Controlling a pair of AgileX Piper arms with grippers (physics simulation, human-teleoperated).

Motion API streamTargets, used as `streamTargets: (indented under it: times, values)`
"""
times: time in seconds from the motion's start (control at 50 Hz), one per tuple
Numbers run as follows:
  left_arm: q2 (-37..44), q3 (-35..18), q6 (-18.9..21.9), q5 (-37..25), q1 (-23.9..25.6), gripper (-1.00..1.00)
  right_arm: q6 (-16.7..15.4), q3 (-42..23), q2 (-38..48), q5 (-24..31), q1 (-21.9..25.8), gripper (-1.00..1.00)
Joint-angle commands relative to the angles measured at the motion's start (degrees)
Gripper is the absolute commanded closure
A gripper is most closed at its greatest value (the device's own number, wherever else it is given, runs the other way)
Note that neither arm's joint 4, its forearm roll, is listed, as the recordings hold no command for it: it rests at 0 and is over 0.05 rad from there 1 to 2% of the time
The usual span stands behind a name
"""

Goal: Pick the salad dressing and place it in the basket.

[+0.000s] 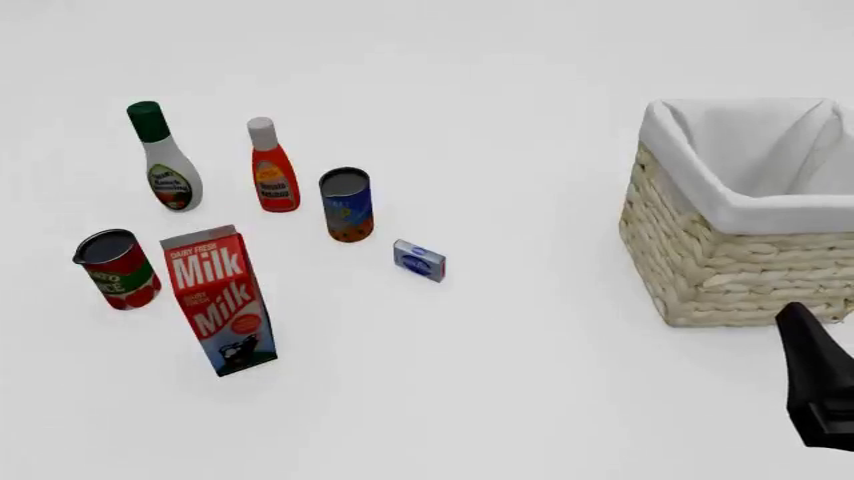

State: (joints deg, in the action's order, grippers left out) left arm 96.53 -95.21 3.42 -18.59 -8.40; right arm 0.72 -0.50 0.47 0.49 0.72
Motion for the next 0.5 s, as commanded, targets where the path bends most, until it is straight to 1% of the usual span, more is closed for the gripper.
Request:
streamTargets:
  times: [0.02, 0.12, 0.14, 0.22, 0.28, 0.3, 0.32, 0.5]
  values:
    - [7.39, -8.56, -1.54, -4.49, -1.10, -1.00, 0.32, -0.38, -0.40, 0.45, 0.14, -1.00]
    - [9.54, -10.61, -2.13, -5.36, -1.71, -1.00, 0.25, -0.34, -0.42, 0.45, 0.11, -1.00]
    - [11.07, -12.04, -3.72, -6.28, -1.92, -1.00, 0.34, -0.30, -0.43, 0.39, 0.22, -1.00]
    - [12.53, -13.22, -4.20, -6.48, -1.91, -1.00, 0.39, -0.39, -0.43, 0.36, 0.23, -1.00]
    - [13.71, -13.64, -3.78, -6.33, -1.97, -1.00, 0.52, -0.24, -0.44, 0.23, 0.27, -1.00]
    - [14.46, -14.15, -4.52, -6.70, -1.89, -1.00, 0.49, -0.26, -0.44, 0.26, 0.35, -1.00]
    - [14.94, -14.45, -4.34, -6.79, -1.97, -1.00, 0.50, -0.28, -0.44, 0.31, 0.37, -1.00]
    - [18.78, -16.65, -4.77, -7.01, -3.52, -1.00, 0.26, -0.22, -0.45, 0.32, 0.04, -1.00]
